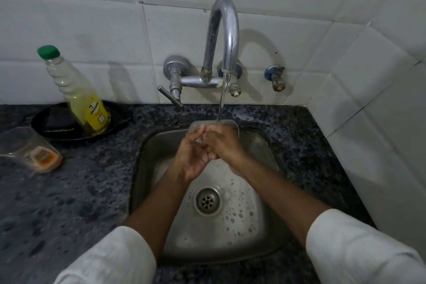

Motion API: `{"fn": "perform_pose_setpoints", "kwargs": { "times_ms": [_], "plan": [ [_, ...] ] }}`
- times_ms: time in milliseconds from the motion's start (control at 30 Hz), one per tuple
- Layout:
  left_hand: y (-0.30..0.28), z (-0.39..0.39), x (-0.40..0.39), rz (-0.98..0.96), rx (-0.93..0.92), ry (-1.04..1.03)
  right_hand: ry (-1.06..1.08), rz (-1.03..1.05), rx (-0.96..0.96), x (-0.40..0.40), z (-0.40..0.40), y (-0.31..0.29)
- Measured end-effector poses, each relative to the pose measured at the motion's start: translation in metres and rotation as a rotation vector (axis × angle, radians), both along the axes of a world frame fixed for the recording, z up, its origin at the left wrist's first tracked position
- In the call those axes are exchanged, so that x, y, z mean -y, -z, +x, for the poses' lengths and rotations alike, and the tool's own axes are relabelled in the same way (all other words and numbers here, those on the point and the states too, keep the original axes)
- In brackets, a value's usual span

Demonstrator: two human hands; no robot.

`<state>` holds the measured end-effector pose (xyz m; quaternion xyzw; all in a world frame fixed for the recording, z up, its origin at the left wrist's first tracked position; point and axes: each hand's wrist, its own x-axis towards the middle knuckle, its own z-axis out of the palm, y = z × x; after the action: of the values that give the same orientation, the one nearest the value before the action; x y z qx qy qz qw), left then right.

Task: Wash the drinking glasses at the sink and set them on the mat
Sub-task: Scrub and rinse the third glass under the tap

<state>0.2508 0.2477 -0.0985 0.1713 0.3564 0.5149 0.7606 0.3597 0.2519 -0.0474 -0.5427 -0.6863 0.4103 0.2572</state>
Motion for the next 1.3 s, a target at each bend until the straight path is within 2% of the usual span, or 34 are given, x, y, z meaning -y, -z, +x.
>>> {"fn": "perform_pose_setpoints", "kwargs": {
  "times_ms": [33,67,100,133,167,200,233,267,333,367,400,467,500,533,567,633,667,700,733,800,833,867,900,967,1000,1033,1067,1133,1167,1200,1233,1300],
  "plan": [
    [0.001,0.0,0.0,0.022,0.089,-0.026,0.031,-0.034,-0.064,0.002,-0.003,0.001],
    [-0.001,-0.002,-0.001,0.013,0.117,-0.037,-0.041,0.047,0.052,0.005,0.001,0.001],
    [-0.001,-0.005,-0.003,-0.026,0.083,-0.029,-0.195,0.163,0.273,0.005,0.008,0.004],
    [-0.004,-0.008,-0.006,-0.082,-0.013,0.003,-0.364,0.278,0.595,0.006,0.015,0.004],
    [-0.003,-0.008,-0.007,-0.133,-0.12,0.048,-0.449,0.349,0.802,0.007,0.022,0.003],
    [-0.001,-0.007,-0.006,-0.164,-0.18,0.079,-0.465,0.373,0.842,0.006,0.026,0.003],
    [0.004,-0.007,-0.004,-0.155,-0.184,0.093,-0.419,0.341,0.762,0.004,0.023,0.005],
    [0.006,-0.005,-0.001,-0.115,-0.127,0.073,-0.326,0.265,0.587,0.005,0.017,0.003],
    [0.013,-0.001,0.002,-0.02,0.085,-0.022,-0.079,0.1,0.093,0.007,0.005,0.003],
    [0.014,-0.002,0.002,0.012,0.14,-0.057,-0.055,0.06,0.015,0.009,0.006,0.003],
    [0.012,-0.005,0.001,0.017,0.135,-0.075,-0.151,0.128,0.122,0.008,0.011,0.007],
    [0.007,-0.008,-0.001,-0.054,0.013,-0.048,-0.404,0.302,0.609,0.005,0.023,0.014],
    [0.007,-0.008,-0.003,-0.104,-0.066,-0.008,-0.425,0.341,0.729,0.003,0.028,0.014],
    [0.006,-0.006,-0.002,-0.138,-0.121,0.019,-0.405,0.334,0.718,0.001,0.027,0.013],
    [0.006,-0.003,0.002,-0.138,-0.142,0.016,-0.321,0.258,0.548,0.0,0.021,0.011],
    [0.008,0.004,0.006,-0.065,-0.01,-0.043,-0.025,0.038,0.017,-0.001,0.004,0.004],
    [0.01,0.005,0.007,-0.031,0.08,-0.07,0.042,-0.016,-0.118,0.0,-0.001,0.001],
    [0.01,0.003,0.006,-0.019,0.132,-0.086,0.008,-0.002,-0.085,0.003,-0.001,-0.003],
    [0.008,0.0,0.005,-0.031,0.134,-0.078,-0.136,0.109,0.082,0.002,0.006,0.003],
    [0.007,-0.006,-0.001,-0.091,0.022,-0.024,-0.45,0.356,0.648,0.001,0.019,0.01],
    [0.008,-0.007,-0.002,-0.131,-0.037,-0.007,-0.494,0.369,0.799,0.0,0.024,0.008],
    [0.007,-0.006,0.0,-0.154,-0.054,-0.006,-0.474,0.336,0.775,-0.001,0.024,0.009],
    [0.008,-0.004,0.004,-0.134,-0.04,-0.016,-0.393,0.247,0.639,-0.001,0.018,0.008],
    [0.007,0.001,0.01,-0.062,0.076,-0.061,-0.143,0.05,0.148,0.003,0.003,0.005],
    [0.01,0.001,0.012,-0.054,0.123,-0.088,-0.091,-0.012,-0.012,0.007,-0.001,0.003],
    [0.009,-0.001,0.012,-0.049,0.14,-0.11,-0.112,-0.015,-0.034,0.01,0.001,0.0],
    [0.008,-0.005,0.011,-0.069,0.114,-0.127,-0.233,0.103,0.161,0.009,0.007,0.004],
    [0.008,-0.009,0.005,-0.142,-0.074,-0.066,-0.46,0.282,0.668,0.008,0.019,0.007],
    [0.009,-0.007,0.005,-0.165,-0.148,-0.037,-0.449,0.293,0.715,0.007,0.023,0.006],
    [0.009,-0.004,0.009,-0.16,-0.153,-0.022,-0.395,0.258,0.633,0.006,0.021,0.008],
    [0.009,0.001,0.012,-0.132,-0.099,-0.029,-0.295,0.183,0.431,0.006,0.015,0.006],
    [0.008,0.008,0.016,-0.073,0.142,-0.065,-0.069,0.019,-0.036,0.009,0.002,0.009]
  ]
}}
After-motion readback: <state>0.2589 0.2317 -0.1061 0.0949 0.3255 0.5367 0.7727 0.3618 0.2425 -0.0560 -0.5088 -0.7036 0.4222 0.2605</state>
